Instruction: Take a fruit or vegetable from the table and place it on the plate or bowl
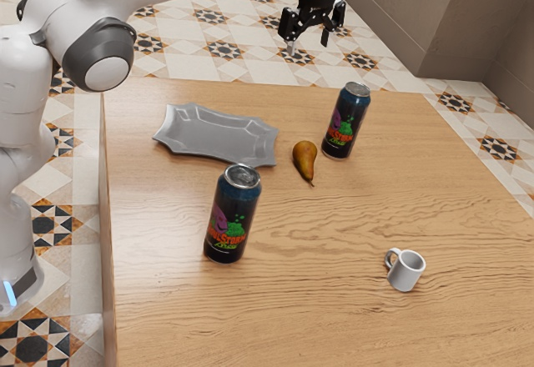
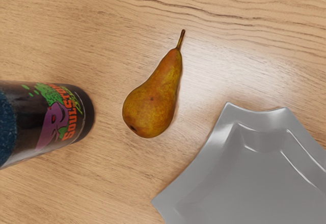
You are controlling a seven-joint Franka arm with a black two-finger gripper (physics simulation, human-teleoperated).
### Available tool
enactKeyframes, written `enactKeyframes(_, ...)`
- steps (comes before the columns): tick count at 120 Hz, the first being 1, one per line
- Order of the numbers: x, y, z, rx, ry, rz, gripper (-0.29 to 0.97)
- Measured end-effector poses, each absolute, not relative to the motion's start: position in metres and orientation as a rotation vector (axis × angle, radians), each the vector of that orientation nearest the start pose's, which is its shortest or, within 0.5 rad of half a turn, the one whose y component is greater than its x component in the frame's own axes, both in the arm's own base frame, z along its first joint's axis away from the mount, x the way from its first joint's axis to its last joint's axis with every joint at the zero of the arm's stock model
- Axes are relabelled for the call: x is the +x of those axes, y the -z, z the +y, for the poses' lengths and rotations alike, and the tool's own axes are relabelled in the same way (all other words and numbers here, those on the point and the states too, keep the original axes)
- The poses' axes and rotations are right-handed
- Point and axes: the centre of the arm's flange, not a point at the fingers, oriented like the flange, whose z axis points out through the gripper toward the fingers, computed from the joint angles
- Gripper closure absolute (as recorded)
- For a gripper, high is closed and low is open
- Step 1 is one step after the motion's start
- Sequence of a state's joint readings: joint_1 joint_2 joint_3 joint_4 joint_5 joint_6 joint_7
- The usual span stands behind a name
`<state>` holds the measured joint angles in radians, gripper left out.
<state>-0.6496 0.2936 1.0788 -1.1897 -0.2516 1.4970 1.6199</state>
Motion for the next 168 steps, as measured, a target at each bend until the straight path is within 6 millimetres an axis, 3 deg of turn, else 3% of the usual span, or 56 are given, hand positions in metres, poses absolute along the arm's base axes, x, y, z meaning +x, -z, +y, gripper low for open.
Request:
enactKeyframes(150, 0.585, -0.697, 0.118, -2.417, 0.113, 1.780, 0.00)
enactKeyframes(156, 0.583, -0.698, 0.128, -2.436, 0.125, 1.761, 0.00)
enactKeyframes(160, 0.580, -0.702, 0.132, -2.440, 0.136, 1.753, 0.00)
enactKeyframes(168, 0.560, -0.759, 0.111, -2.342, 0.256, 1.780, 0.00)
